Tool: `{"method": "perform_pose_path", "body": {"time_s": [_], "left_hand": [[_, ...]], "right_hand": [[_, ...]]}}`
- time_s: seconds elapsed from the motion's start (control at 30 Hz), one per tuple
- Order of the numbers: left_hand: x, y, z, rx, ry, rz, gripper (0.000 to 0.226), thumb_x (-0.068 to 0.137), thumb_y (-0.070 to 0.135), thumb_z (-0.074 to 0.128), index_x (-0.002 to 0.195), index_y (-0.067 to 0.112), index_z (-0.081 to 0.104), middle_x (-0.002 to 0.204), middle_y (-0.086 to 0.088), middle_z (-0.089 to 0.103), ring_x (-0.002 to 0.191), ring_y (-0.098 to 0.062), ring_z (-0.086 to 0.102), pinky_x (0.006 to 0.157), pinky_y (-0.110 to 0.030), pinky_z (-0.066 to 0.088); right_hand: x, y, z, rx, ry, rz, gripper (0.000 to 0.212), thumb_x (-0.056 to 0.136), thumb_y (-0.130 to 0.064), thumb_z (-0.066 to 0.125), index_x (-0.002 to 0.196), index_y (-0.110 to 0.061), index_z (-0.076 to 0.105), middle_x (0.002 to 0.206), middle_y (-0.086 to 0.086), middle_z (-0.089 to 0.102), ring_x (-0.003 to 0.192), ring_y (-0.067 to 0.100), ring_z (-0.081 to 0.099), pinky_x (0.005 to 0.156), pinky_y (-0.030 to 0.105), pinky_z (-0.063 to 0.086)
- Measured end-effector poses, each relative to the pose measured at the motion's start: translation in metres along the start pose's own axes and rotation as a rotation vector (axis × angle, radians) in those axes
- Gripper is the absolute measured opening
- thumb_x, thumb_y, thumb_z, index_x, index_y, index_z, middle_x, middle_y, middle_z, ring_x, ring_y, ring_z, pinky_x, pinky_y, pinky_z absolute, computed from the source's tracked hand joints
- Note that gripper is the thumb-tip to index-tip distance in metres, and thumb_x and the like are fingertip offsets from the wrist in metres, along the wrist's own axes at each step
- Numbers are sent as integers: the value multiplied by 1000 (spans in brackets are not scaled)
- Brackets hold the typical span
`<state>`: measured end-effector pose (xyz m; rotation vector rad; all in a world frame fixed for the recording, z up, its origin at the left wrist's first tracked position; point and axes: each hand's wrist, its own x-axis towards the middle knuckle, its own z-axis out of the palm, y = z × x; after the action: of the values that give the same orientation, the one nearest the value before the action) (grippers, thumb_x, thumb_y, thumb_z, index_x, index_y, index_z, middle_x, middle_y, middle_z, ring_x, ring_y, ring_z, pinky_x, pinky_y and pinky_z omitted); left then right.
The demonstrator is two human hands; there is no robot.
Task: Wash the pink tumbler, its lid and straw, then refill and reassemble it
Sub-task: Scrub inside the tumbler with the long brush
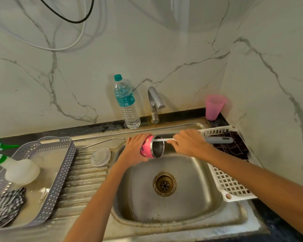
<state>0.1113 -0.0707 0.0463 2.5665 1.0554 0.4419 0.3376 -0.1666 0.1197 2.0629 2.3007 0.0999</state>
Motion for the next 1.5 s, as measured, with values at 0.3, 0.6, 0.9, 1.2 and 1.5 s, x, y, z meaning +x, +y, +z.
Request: {"method": "perform_pose_path", "body": {"time_s": [0.3,0.6,0.9,1.2,1.5], "left_hand": [[-1,-6,2,23,-13,-52,92,61,31,84,141,25,40,137,2,51,129,-21,46,112,-47,30],[2,0,-3,101,18,-34,91,65,34,83,144,24,39,140,2,49,133,-22,41,117,-49,22],[3,-10,-13,160,51,18,91,62,34,83,142,27,40,137,4,50,132,-21,42,117,-48,21],[-2,-27,-24,161,68,-57,94,60,28,85,144,25,40,138,2,51,132,-23,43,116,-46,23],[-7,-32,-30,183,51,-70,96,60,27,84,145,24,39,141,2,49,133,-22,40,116,-46,24]], "right_hand": [[2,-17,5,73,1,-20,48,99,-48,33,73,-15,56,67,2,57,61,18,56,59,30,44],[-5,-15,10,135,6,-49,50,99,-48,31,75,-15,58,67,2,57,60,18,55,59,31,45],[-8,-8,1,261,4,-25,51,99,-50,34,69,-17,57,60,-1,51,54,13,48,56,29,39],[-12,1,-4,350,-30,22,51,98,-51,37,59,-21,48,56,-2,46,50,13,45,53,26,37],[-8,-4,-1,386,-19,41,52,98,-54,36,59,-21,48,54,-4,46,49,11,45,56,26,41]]}}
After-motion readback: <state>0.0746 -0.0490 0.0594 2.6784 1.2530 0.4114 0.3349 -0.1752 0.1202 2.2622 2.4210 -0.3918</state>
